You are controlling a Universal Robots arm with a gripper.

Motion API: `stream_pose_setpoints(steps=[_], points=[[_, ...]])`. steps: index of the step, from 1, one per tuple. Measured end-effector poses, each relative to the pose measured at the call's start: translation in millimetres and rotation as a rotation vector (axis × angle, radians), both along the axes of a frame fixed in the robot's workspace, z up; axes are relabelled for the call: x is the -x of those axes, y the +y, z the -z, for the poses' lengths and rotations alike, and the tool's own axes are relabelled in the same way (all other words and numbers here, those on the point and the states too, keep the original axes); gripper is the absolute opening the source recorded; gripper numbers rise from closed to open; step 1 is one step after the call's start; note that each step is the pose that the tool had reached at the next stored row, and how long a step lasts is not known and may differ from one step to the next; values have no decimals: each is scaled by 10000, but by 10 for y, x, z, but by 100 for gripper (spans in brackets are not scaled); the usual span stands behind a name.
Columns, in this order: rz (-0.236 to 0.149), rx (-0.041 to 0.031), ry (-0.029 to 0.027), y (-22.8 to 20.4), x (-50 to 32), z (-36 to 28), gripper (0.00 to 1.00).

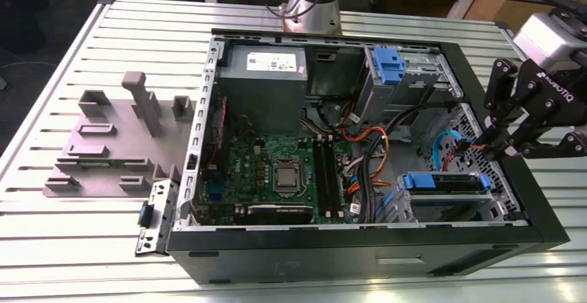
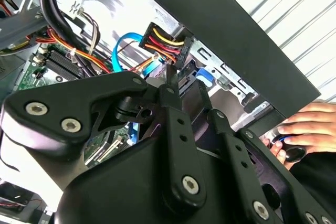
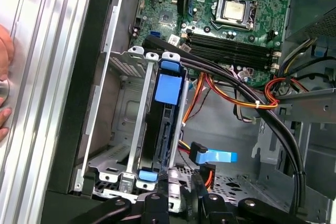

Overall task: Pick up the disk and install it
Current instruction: 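Insert the first disk wire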

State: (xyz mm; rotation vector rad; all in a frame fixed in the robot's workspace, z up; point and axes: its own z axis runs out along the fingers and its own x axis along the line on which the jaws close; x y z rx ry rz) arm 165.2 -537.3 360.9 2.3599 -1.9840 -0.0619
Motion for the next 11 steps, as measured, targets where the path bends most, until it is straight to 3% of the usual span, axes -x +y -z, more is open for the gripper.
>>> stream_pose_setpoints(steps=[11], points=[[-43,41,44,96,-44,44,31]])
